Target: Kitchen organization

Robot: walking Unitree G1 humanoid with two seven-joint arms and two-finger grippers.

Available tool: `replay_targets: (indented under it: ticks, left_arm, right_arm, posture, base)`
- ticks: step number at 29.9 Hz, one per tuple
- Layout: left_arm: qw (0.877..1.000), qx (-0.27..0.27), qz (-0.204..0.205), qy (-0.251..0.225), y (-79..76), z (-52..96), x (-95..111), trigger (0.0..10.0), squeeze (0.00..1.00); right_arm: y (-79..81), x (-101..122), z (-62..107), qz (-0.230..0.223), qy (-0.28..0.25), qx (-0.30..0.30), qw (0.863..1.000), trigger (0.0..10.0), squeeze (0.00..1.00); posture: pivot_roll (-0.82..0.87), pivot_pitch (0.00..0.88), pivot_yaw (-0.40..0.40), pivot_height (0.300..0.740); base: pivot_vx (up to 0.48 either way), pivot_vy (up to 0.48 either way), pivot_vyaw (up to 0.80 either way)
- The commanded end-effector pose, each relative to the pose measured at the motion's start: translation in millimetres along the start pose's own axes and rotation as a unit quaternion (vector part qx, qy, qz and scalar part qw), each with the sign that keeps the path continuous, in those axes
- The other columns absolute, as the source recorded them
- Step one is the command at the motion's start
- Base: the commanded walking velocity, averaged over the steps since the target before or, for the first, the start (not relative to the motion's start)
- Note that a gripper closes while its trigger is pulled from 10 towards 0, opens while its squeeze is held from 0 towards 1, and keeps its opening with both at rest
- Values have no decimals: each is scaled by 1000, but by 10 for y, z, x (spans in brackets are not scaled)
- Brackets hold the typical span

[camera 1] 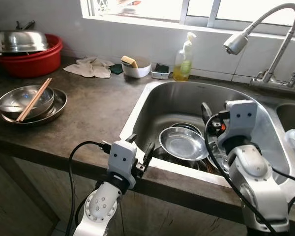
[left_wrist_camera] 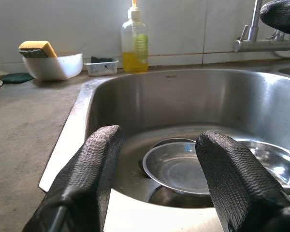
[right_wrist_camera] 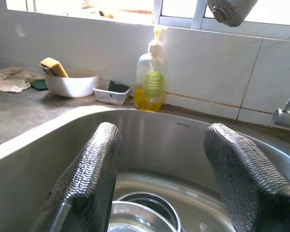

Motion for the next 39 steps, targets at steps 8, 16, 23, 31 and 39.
replay_targets:
  ticks: [8,16,23,31,39]
  left_arm:
    - [1000,-3,1,2,-21,25,41,10000,0]
    - [1000,16,2,-15,63,-5,182,10000,0]
    - [1000,21,1,-9,61,-7,163,10000,0]
    - [1000,18,0,-5,64,7,136,10000,0]
    - [1000,14,-3,-5,59,-1,129,10000,0]
  right_arm:
    - [138,-118,319,18,2,28,999,10000,0]
    - [208,-171,438,1,12,35,999,10000,0]
    - [233,-109,388,-1,-5,35,999,10000,0]
    - [191,-69,280,-7,-13,22,1000,10000,0]
    - [213,-45,249,-13,-17,22,1000,10000,0]
  posture:
    - [78,0,-68,740]
    - [72,0,-62,740]
    - [71,0,-62,740]
    - [75,0,-60,740]
    - [73,0,-55,740]
  base:
    - [0,0,0]
    - [0,0,0]
    - [0,0,0]
    - [0,368,786]
    - [0,113,788]
Point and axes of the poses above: a point about 5 cm out from each wrist's last joint towards the gripper, its own z axis pointing back from the gripper into the wrist, its own x axis along the axis of the wrist's last joint, y = z × x, the point moved 5 cm from there along -z, pointing out of the wrist towards the gripper, and after that the axes turned 5 degrees about -z, right-handed, at the moved point
